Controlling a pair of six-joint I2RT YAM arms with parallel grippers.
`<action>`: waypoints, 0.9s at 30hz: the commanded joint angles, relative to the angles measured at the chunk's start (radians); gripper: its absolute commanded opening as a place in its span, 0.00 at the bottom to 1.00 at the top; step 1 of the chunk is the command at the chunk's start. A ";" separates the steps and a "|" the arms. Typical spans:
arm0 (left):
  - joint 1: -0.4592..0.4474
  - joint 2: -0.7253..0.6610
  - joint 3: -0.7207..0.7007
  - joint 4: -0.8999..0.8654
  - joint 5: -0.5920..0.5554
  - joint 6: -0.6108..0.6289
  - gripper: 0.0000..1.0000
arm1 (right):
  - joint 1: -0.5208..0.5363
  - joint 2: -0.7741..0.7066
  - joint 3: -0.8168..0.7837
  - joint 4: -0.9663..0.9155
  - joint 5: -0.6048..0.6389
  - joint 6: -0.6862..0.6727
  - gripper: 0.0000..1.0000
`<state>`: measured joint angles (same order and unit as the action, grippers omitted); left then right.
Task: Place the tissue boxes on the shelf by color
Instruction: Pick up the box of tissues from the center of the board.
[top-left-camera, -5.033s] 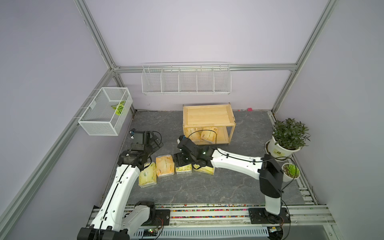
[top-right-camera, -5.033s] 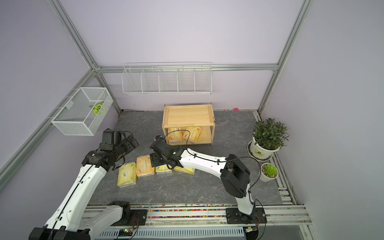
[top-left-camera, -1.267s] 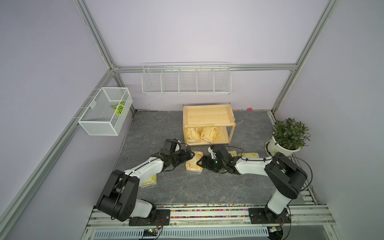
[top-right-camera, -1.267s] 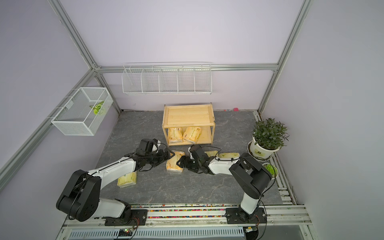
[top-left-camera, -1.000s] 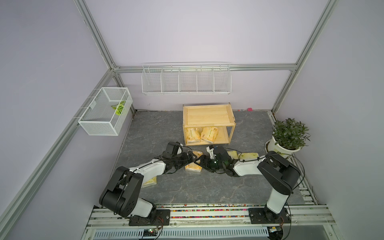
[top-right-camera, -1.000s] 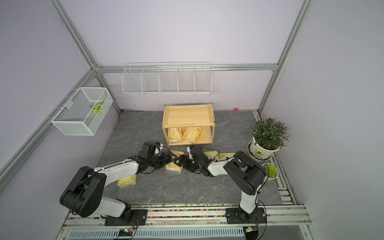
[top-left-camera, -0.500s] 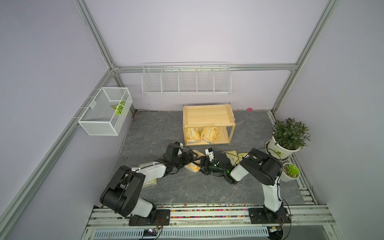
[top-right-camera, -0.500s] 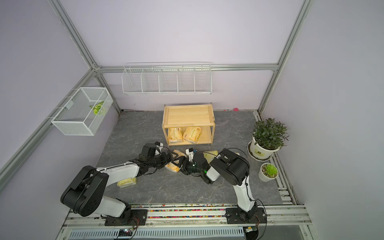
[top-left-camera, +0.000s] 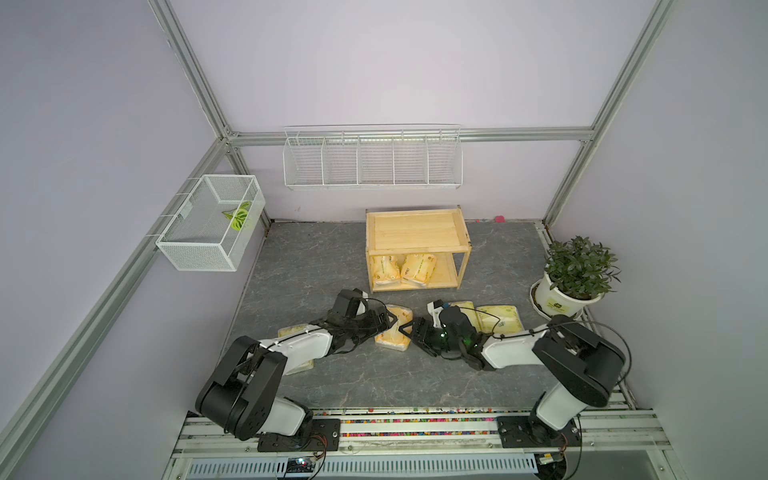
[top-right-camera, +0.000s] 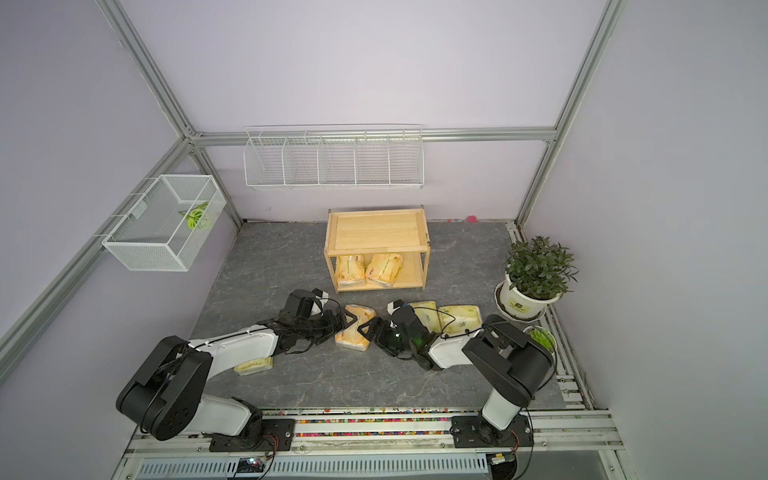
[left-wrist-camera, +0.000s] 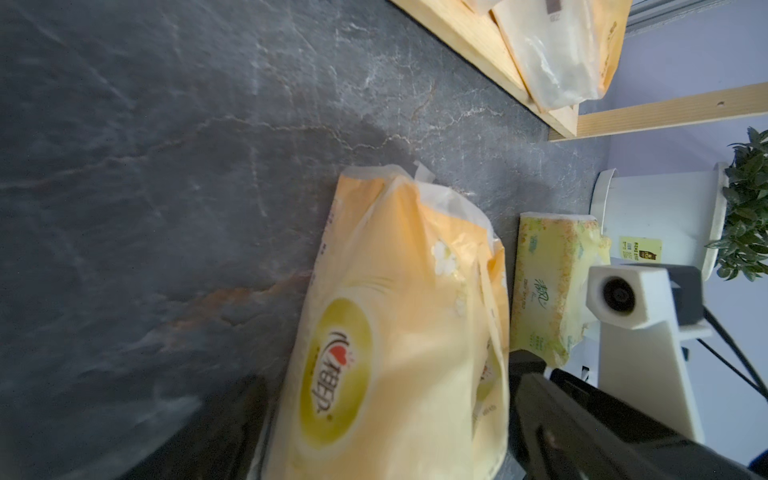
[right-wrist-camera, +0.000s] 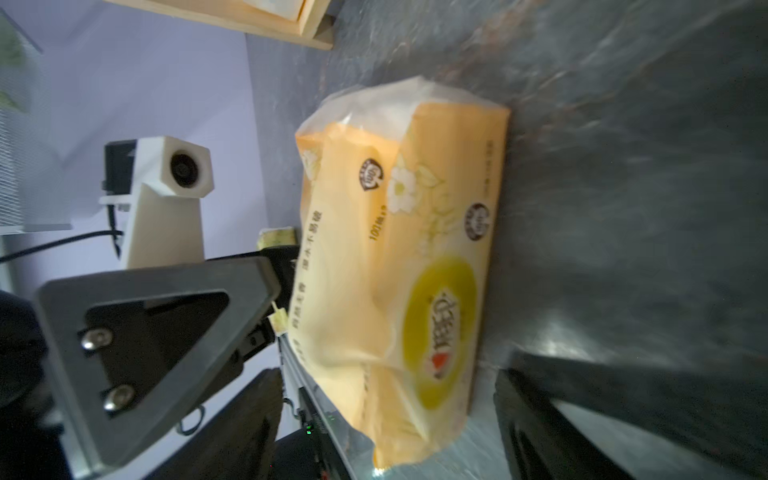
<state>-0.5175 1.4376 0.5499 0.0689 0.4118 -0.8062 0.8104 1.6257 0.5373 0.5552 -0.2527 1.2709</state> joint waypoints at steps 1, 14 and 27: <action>-0.004 0.000 0.040 -0.032 -0.023 0.015 1.00 | -0.013 -0.039 0.006 -0.280 0.093 -0.092 0.85; -0.004 0.044 0.064 -0.019 0.017 0.010 1.00 | -0.042 0.247 0.037 0.088 -0.097 -0.015 0.83; -0.026 0.065 0.042 0.016 0.021 -0.013 1.00 | -0.033 0.282 0.066 0.199 -0.191 0.004 0.68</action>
<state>-0.5270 1.4849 0.5980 0.0765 0.4160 -0.8143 0.7662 1.8614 0.6159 0.8379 -0.4061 1.2621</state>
